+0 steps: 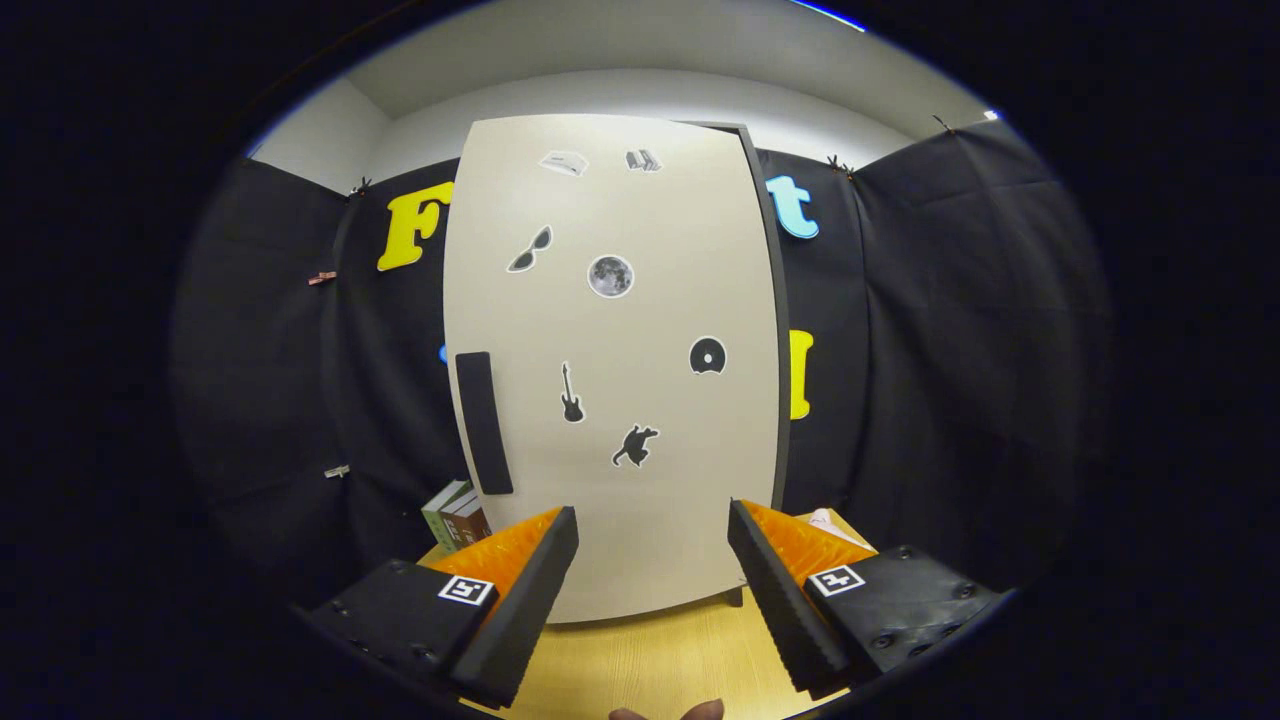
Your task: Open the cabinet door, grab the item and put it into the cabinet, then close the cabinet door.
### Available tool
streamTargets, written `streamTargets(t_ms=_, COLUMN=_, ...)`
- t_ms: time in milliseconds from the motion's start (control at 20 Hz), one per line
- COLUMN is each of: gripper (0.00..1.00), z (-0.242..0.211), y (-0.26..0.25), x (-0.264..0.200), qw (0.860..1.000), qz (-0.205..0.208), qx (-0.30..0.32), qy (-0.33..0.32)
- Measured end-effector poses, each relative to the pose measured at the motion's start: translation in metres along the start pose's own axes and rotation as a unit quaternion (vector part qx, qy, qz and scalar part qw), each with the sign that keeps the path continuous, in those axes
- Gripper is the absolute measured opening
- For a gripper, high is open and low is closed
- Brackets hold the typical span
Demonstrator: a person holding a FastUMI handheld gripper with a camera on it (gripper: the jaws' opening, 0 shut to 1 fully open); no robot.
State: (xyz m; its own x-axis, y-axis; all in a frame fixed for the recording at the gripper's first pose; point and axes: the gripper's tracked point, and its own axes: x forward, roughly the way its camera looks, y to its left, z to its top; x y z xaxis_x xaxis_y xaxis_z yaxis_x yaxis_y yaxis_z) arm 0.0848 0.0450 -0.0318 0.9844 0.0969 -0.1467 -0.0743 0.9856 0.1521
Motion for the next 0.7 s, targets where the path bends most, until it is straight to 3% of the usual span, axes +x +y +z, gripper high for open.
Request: streamTargets(t_ms=700, gripper=0.98, z=-0.0038, y=-0.0014, x=-0.0047, qw=1.000, qz=0.000, qx=0.001, qy=0.005)
